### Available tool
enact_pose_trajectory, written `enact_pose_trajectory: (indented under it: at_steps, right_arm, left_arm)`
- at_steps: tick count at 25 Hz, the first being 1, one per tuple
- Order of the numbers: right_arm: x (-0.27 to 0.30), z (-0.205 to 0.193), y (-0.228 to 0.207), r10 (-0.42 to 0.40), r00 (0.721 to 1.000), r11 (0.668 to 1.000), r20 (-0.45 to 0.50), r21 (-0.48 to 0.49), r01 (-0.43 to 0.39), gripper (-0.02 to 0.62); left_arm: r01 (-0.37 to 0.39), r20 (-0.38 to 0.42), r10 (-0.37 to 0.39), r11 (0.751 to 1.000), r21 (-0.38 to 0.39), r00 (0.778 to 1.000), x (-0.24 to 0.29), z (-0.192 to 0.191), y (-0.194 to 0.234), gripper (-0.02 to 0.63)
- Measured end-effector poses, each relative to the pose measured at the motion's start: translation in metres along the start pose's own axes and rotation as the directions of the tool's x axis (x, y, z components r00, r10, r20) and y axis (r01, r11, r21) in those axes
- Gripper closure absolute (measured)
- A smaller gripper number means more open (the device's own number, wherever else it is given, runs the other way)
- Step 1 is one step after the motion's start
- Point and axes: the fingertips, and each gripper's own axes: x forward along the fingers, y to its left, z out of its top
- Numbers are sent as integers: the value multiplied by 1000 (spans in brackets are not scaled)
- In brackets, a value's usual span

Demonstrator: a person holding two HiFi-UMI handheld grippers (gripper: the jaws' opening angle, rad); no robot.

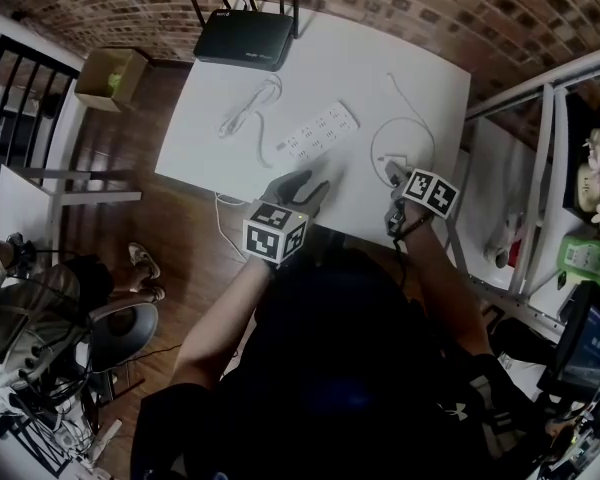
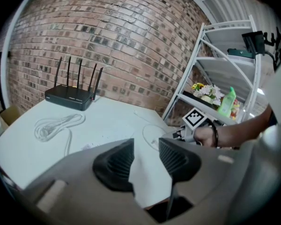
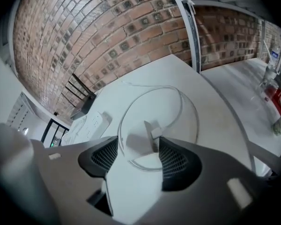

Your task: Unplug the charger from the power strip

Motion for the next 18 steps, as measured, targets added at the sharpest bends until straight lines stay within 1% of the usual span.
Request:
enact_pose_trajectory:
  at_steps: [5, 7, 13, 18]
  right_arm:
    - [-10, 3, 4, -2, 1000, 1000, 22, 21, 2, 314]
    - [-17, 6, 12, 10, 999, 1000, 40, 25, -11, 318]
    - [-41, 25, 54, 107, 989, 994, 99, -17, -105, 334]
    - [-63, 34, 93, 193, 974, 980, 120, -80, -184, 343]
  left_arm:
    - [6, 0, -6, 1000, 4, 1000, 1, 0, -1, 440]
    - [7, 0, -7, 1000, 8, 1000, 0, 1, -2, 440]
    - [9, 15, -9, 1000, 15, 1000, -2, 7, -5, 440]
    - [9, 31, -9, 1000, 19, 999, -6, 13, -10, 440]
